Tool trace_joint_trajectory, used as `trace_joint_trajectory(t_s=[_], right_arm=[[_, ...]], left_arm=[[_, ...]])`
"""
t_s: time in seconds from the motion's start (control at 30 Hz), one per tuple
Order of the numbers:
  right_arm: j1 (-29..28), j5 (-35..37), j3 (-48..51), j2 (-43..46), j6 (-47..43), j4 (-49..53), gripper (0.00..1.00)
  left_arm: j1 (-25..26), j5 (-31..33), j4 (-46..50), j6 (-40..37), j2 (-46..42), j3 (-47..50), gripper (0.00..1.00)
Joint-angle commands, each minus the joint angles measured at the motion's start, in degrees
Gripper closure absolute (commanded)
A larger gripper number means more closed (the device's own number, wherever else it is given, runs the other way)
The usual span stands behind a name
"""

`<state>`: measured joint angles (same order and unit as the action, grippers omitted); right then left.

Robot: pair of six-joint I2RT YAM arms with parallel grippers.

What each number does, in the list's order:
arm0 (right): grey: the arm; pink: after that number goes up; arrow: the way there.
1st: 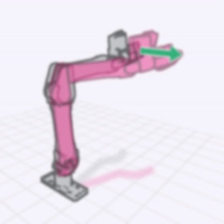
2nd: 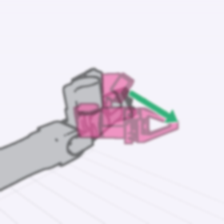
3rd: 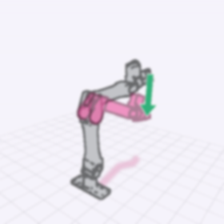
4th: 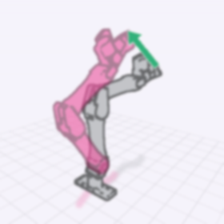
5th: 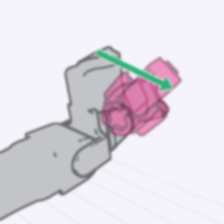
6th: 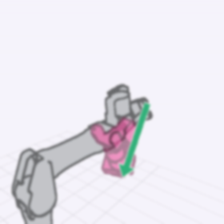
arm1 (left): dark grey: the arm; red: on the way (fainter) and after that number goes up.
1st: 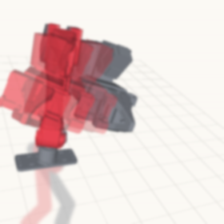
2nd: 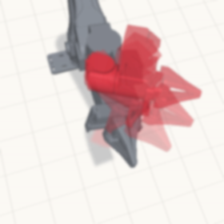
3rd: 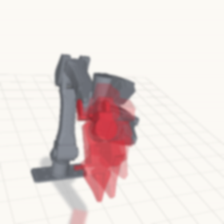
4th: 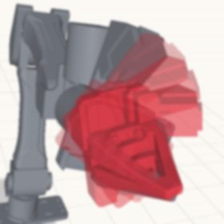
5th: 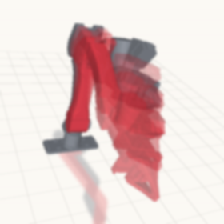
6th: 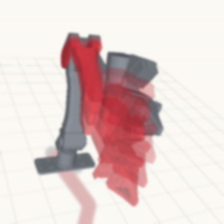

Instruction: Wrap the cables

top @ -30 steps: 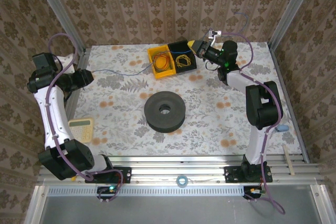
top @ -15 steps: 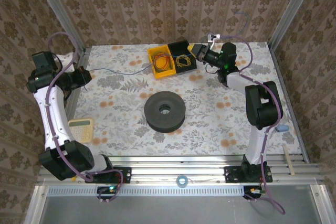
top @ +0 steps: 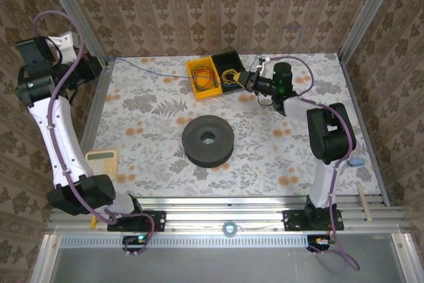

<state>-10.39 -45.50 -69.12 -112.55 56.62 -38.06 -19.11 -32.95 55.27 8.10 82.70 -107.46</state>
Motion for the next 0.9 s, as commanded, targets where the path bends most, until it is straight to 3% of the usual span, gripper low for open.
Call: trace_joint_trajectory(t_s=[0.0,0.23,0.37,0.6,0.8,0.87], right_arm=[[1.52,0.7,2.25,0.8,-4.57,4.75,1.0],[1.34,-1.5,3.98,3.59,-7.95,9.39,0.99],[1.34,-3.04,0.39,5.47,-11.5,16.43,0.92],[0.8,-3.37,-4.93,7.81,-11.17,20.47,0.64],[-0.22,-4.78,-6.15,11.27,-9.2,21.8,0.24],[-0.95,-4.85,-5.35,13.87,-9.75,22.7,0.17]], left_arm=[[-0.36,5.44,-4.41,2.58,0.75,-3.09,1.0],[7.99,12.99,-6.35,2.19,3.66,-4.54,1.0],[13.35,18.18,-7.13,2.08,4.53,-4.4,1.0],[17.87,21.54,-9.91,2.51,3.6,-1.59,1.0],[18.67,20.46,-8.89,1.34,4.94,-3.5,1.0],[18.72,19.99,-7.75,0.79,5.85,-5.53,1.0]])
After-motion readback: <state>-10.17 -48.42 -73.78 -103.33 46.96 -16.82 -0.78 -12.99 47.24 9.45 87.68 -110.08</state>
